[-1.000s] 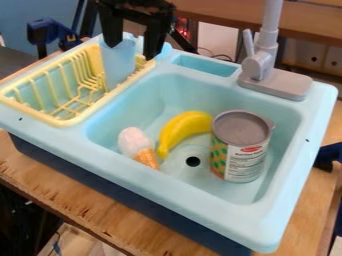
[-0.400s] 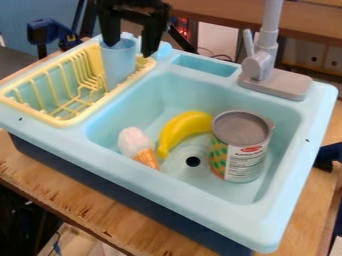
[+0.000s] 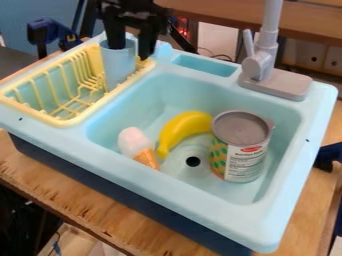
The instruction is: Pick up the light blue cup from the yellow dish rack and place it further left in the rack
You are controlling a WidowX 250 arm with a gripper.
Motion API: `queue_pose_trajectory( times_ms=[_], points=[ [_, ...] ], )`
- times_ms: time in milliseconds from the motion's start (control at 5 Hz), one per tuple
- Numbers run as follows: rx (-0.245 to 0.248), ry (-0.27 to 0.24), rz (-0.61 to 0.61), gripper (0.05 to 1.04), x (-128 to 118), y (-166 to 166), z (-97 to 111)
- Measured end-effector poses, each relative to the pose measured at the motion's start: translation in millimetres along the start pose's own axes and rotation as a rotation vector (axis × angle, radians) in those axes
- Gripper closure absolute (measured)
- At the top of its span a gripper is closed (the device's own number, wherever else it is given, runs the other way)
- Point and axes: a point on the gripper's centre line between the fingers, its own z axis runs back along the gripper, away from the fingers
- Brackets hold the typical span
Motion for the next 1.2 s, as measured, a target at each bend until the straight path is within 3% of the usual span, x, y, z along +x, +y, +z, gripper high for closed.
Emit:
queue_pose_trajectory(
  times_ms=[200,400,600,800,1000,1200],
  points=[
    [0.0,0.018,0.019,0.705,-3.1,3.7,-2.2],
    [-0.007,0.055,0.025,0.922,-6.8,2.0,-5.9],
    [-0.017,0.075,0.021,0.996,-9.9,0.5,-5.7],
    [-0.018,0.058,0.025,1.001,-9.4,1.2,-2.0],
    [-0.006,0.018,0.064,1.001,-11.6,14.5,17.4],
    [0.031,0.001,0.114,1.001,-16.4,30.7,29.1]
  ],
)
